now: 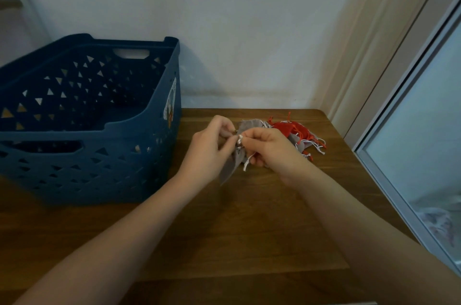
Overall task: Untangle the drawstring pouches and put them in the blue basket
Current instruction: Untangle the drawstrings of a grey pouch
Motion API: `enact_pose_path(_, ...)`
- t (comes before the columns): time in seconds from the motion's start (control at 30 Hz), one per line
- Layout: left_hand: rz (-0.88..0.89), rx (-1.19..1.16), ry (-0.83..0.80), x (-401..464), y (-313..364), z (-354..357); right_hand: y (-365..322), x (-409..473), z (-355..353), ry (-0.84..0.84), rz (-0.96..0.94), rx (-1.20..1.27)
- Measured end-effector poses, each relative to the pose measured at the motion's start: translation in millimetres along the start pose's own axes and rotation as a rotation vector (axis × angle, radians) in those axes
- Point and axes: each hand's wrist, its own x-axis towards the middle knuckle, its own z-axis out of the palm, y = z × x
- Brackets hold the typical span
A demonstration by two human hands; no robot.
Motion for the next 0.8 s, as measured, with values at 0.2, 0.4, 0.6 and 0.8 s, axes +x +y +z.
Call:
enact_pose_path(0.2,0.04,0.061,-0.047,-1,3,3,5,2,-2,0.022,0.054,0.079)
enact_pose_path(0.4,0.079,0.148,0.017,-1,2,6,3,5,-4,0.051,0.088,0.27)
enact_pose_path(0.6,0.04,0.361,0.007,6,-5,5,1,3,-7,0.099,0.038,0.199)
enact_pose_path(0.8,-0.045,0.292,-0.044,5,-13,8,12,8,-13,0.259,0.019,0.071)
